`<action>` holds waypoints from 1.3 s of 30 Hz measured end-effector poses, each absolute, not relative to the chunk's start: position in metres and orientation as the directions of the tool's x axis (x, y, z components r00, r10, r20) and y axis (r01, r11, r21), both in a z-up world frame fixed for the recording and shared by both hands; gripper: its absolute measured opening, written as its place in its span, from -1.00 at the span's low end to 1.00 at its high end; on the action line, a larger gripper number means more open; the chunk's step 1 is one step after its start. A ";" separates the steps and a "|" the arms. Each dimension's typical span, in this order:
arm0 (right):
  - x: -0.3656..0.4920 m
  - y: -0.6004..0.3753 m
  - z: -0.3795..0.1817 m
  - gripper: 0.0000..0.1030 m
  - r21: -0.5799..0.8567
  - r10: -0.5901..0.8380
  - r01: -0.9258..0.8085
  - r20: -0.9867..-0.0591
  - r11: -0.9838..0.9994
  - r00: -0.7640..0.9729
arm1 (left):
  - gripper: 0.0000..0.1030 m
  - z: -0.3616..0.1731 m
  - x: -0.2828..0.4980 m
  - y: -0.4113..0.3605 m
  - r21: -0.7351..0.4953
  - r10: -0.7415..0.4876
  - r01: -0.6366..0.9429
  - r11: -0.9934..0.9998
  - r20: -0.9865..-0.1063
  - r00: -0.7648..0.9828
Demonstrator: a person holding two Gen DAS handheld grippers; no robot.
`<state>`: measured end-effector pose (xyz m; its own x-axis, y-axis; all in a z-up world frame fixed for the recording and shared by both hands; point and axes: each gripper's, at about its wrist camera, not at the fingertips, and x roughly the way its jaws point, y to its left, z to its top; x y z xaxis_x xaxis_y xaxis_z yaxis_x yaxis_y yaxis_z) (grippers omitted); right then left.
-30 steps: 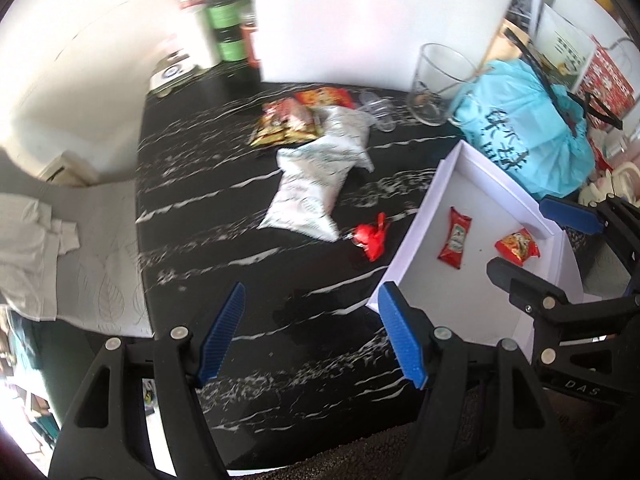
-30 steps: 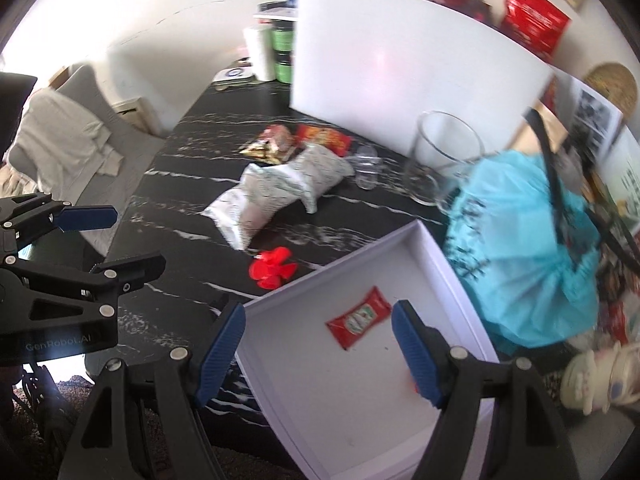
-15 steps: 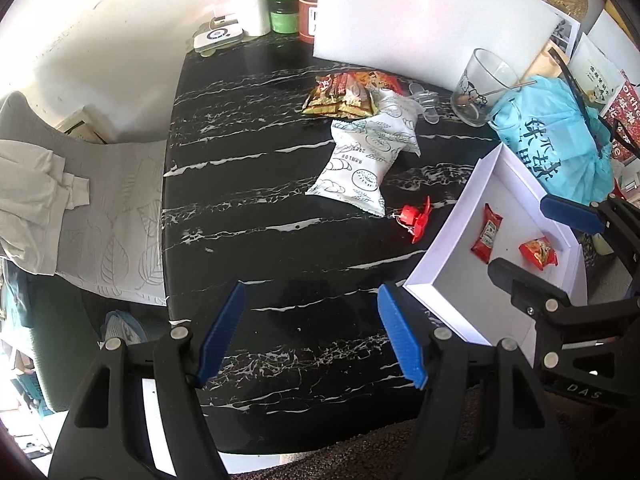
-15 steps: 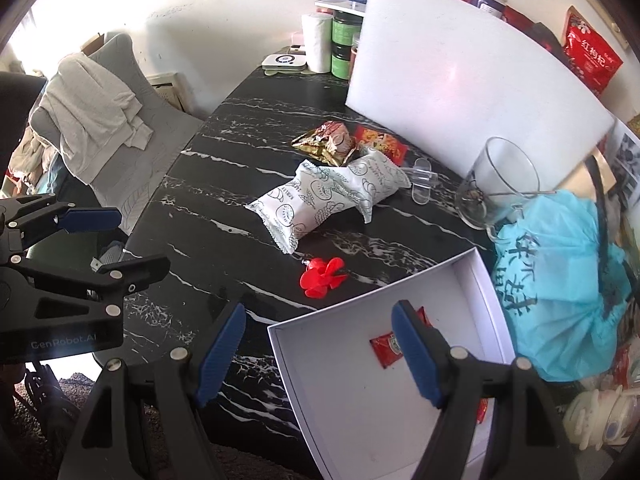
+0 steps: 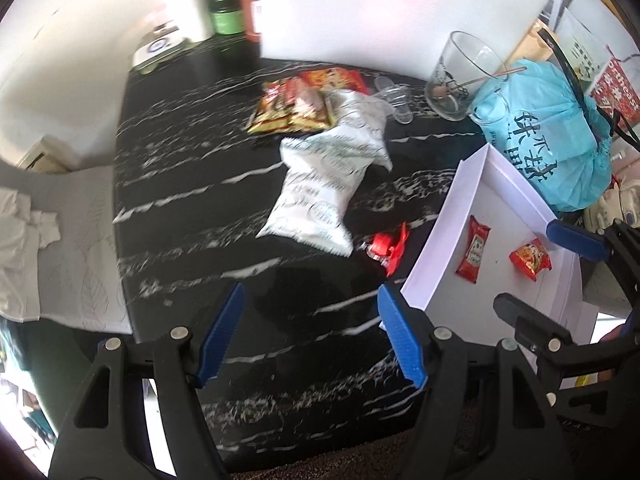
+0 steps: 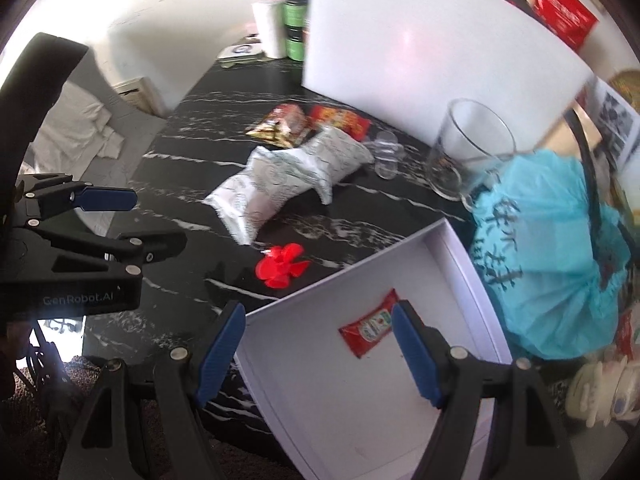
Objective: Organize objects
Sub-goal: 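Move both grippers back toward the white pastry packets on the table, then grasp a white pastry packet with the left gripper while the right grasps another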
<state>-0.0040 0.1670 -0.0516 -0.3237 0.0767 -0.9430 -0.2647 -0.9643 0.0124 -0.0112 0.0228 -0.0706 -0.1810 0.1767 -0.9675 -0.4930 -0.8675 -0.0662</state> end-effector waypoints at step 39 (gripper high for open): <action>-0.157 0.234 -0.116 0.49 0.132 -0.040 -0.289 -0.952 -0.948 -0.305 | 0.46 -0.173 -0.127 0.027 -0.255 0.285 -0.384 -0.887 -0.958 -0.021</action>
<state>-0.1575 0.2344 -0.1156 -0.3048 -0.0398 -0.9516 -0.2891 -0.9481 0.1322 -0.1272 0.0271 -0.1733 -0.0208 0.2847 -0.9584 -0.3843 -0.8873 -0.2552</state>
